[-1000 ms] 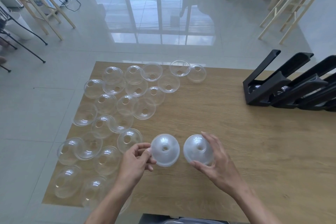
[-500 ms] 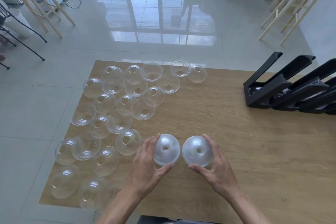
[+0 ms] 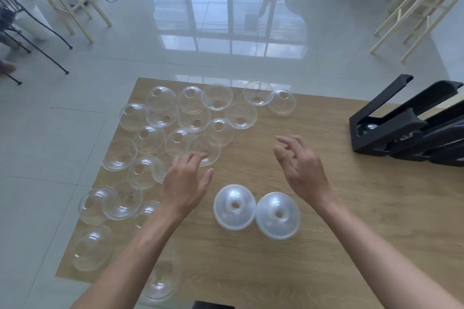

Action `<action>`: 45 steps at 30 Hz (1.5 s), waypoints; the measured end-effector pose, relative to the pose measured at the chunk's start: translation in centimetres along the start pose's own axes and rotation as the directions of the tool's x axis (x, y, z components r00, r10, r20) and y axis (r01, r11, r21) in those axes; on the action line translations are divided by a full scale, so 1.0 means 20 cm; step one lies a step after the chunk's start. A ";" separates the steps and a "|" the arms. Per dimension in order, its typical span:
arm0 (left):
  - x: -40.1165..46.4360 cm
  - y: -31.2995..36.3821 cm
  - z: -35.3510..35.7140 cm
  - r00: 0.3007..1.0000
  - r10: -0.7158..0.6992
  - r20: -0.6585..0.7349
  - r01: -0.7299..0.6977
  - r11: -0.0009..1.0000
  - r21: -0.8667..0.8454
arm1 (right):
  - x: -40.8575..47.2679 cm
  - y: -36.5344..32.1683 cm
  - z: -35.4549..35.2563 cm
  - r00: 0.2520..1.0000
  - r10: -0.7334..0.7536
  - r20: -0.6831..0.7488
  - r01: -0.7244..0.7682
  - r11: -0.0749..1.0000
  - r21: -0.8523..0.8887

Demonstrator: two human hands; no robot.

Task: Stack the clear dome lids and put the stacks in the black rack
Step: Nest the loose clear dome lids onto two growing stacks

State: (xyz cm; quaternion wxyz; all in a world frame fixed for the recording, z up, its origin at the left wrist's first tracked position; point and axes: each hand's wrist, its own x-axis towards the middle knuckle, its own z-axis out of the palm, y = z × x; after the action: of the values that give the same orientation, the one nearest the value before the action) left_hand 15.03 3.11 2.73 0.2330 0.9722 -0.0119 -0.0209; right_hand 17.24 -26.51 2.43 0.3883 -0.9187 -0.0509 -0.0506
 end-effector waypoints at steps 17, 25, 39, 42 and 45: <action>0.17 -0.05 0.11 0.997 0.071 0.001 -0.071 0.995 -0.067 | 0.58 0.02 0.31 0.888 -0.334 0.314 0.450 0.772 -0.450; -0.01 0.05 -0.02 0.974 -0.209 -0.087 0.106 0.758 -0.644 | 0.26 -0.03 0.05 0.993 -0.109 0.039 0.112 0.991 -0.077; -0.43 0.03 0.06 0.873 -0.303 0.381 0.458 0.246 -0.854 | -0.62 0.04 -0.20 0.720 0.596 0.355 -0.643 0.381 0.664; -0.46 0.07 0.09 0.853 -0.326 0.408 0.494 0.249 -0.833 | -0.68 0.03 -0.15 0.714 0.637 0.291 -0.657 0.463 0.595; -0.48 0.09 0.09 0.850 -0.352 0.391 0.497 0.292 -0.817 | -0.68 0.00 -0.13 0.748 0.644 0.162 -0.637 0.626 0.450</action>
State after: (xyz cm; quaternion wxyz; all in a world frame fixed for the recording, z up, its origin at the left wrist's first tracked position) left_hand 5.39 0.90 2.25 0.6980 0.6562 0.2437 -0.1509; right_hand 3.55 -29.08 2.49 0.5951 -0.7503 0.2708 0.0983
